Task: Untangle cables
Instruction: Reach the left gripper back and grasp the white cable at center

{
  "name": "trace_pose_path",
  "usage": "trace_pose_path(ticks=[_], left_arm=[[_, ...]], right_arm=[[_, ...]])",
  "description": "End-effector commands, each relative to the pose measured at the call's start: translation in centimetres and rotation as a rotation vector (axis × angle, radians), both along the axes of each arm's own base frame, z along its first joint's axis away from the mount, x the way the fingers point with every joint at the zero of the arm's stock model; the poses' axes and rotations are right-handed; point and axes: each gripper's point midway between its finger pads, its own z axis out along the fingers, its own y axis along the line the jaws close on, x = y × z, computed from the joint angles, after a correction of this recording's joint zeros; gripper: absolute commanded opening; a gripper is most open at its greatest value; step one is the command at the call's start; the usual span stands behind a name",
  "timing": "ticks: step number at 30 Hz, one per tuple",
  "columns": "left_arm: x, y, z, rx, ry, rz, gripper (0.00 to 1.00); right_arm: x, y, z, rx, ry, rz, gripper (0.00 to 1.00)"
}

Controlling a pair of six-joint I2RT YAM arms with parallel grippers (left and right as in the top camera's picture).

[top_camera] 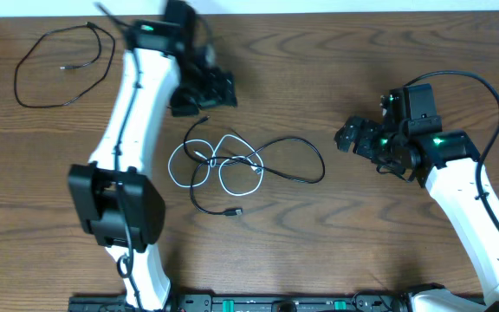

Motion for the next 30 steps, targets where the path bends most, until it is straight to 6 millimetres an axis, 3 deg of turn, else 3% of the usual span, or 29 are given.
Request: trace_pose_path(ticks=[1,6,8,10,16,18,20,25,30], left_arm=[[-0.6,1.2,-2.3,0.17,0.002,-0.053,0.89],[-2.1,0.0,-5.1,0.183,0.035,-0.152,0.89],[-2.6,0.1,-6.1,0.186,0.051,-0.154,0.83],[-2.9,0.2,-7.2,0.189,0.06,-0.155,0.67],[-2.7,0.2,-9.2,0.183,0.04,-0.152,0.64],[-2.8,0.2,-9.7,0.183,0.041,-0.152,0.55],[-3.0,0.3,-10.0,0.185,0.047,-0.152,0.42],[-2.7,0.2,-10.0,0.182,0.033,-0.151,0.42],[-2.6,0.2,-9.9,0.182,0.031,-0.151,0.24]], right_arm=[[-0.6,0.8,0.1,0.045,0.026,0.025,0.99],[-1.1,1.0,0.0,0.058,0.044,0.032,0.99],[-1.0,1.0,0.0,0.058,0.043,0.032,0.99],[-0.9,1.0,0.1,0.059,0.039,0.032,0.99],[-0.9,1.0,0.1,0.059,0.037,0.032,0.99],[-0.9,1.0,0.1,0.059,0.037,0.032,0.99],[-0.9,1.0,0.1,0.059,0.037,0.033,0.99],[-0.9,1.0,0.1,0.059,0.037,0.032,0.99],[-1.0,1.0,0.1,0.059,0.039,0.032,0.99]])
